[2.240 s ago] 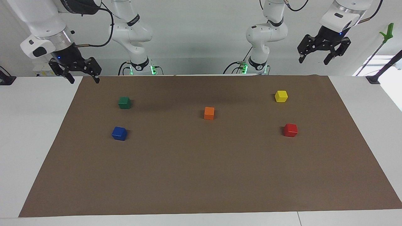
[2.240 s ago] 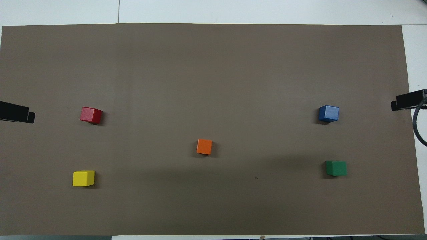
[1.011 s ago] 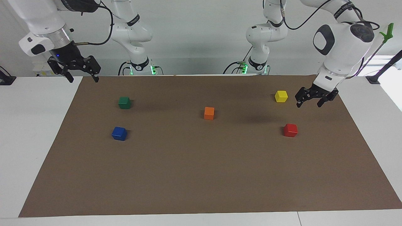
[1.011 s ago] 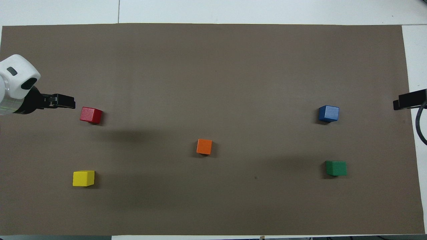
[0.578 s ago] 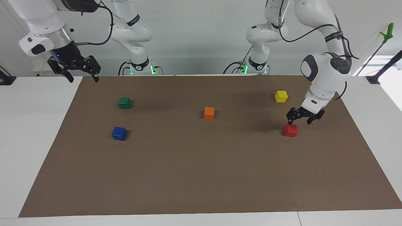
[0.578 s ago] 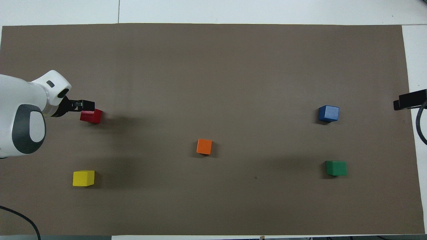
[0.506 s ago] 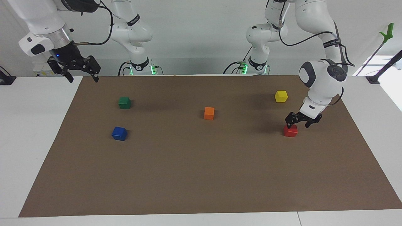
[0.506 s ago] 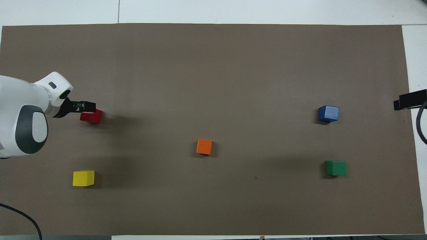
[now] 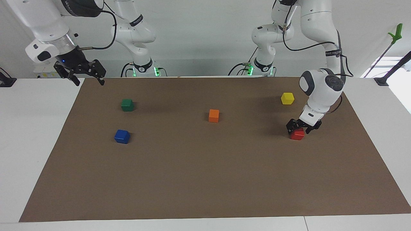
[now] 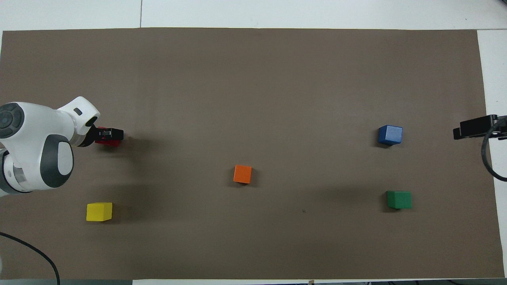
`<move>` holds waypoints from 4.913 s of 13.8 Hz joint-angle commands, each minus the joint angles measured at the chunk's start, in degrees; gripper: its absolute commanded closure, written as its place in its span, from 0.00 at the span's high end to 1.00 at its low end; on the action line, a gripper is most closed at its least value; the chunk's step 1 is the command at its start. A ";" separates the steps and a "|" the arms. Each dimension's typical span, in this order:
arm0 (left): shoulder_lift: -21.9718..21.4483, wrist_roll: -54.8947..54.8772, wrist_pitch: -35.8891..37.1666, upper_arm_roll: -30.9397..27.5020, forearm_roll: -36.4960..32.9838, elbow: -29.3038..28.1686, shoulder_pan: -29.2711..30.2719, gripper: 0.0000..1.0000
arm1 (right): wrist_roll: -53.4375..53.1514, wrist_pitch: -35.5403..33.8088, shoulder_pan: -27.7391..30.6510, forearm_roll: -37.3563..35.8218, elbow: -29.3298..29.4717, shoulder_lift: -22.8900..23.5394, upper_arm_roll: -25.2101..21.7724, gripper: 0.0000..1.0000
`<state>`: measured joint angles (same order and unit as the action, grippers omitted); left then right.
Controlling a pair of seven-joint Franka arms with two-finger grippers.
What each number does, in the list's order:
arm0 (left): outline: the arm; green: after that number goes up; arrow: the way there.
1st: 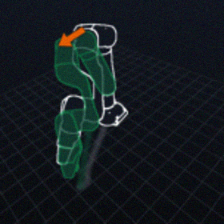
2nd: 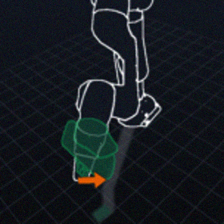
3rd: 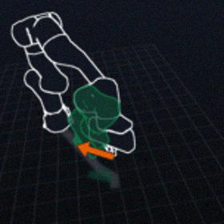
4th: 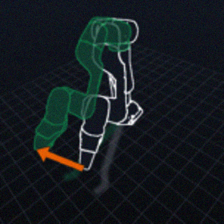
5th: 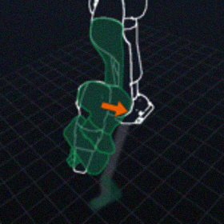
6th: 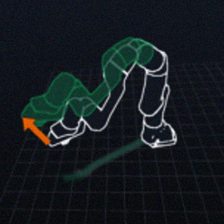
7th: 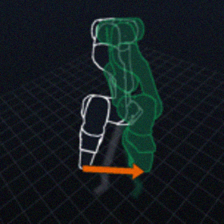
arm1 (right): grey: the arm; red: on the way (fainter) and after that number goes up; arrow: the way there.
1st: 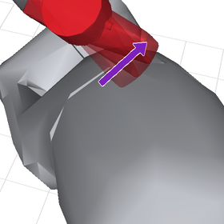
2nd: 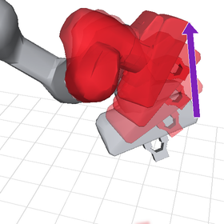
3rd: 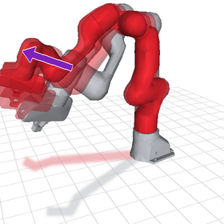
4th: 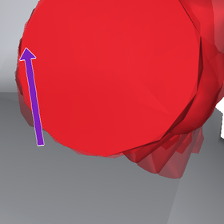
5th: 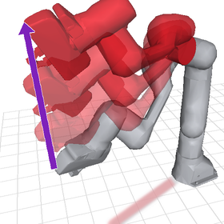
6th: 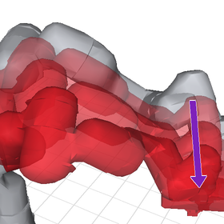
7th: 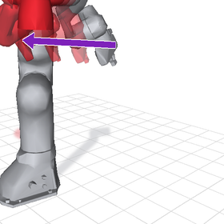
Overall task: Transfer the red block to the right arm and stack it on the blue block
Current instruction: 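Lift the red cube with the left gripper while the right gripper approaches, then close the right gripper on the red cube held by the left gripper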
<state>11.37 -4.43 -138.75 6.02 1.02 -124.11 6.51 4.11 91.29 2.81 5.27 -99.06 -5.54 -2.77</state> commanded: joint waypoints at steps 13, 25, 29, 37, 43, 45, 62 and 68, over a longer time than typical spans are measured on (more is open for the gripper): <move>-18.30 58.35 39.79 6.46 24.55 22.42 -15.18 0.00 | 38.05 1.89 10.10 59.47 -29.33 -2.37 0.39 1.00; -21.29 112.96 12.04 7.16 43.09 11.19 -30.14 0.00 | 79.04 -27.82 2.38 84.37 -44.29 14.41 0.48 1.00; -24.02 113.77 3.51 7.16 44.95 4.41 -35.94 0.00 | 79.48 -30.82 -2.63 91.83 -46.65 13.71 0.57 1.00; -24.20 104.91 0.41 7.25 44.86 -0.60 -41.31 0.00 | 79.66 -32.05 -8.79 98.25 -48.42 13.98 0.75 1.00; -24.11 103.14 0.41 7.34 44.86 -0.87 -41.58 0.00 | 79.92 -32.40 -11.34 102.03 -48.77 13.80 0.75 1.00; -24.11 103.13 0.50 7.34 44.86 -0.87 -41.58 0.00 | 80.01 -32.32 -11.52 102.31 -48.77 13.71 0.75 1.00; -25.69 98.56 0.76 7.34 44.86 -3.77 -42.54 0.00 | 80.62 -31.00 -14.50 105.74 -49.65 13.36 0.75 0.00; -25.69 98.65 0.67 7.34 44.86 -3.77 -42.54 0.00 | 80.53 -31.00 -14.42 105.74 -49.30 13.45 0.75 0.00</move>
<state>-13.08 95.85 -137.16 13.82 45.00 -124.83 -34.34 85.58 59.67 -11.14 108.96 -148.39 9.61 -2.10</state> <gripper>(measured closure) 0.454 0.396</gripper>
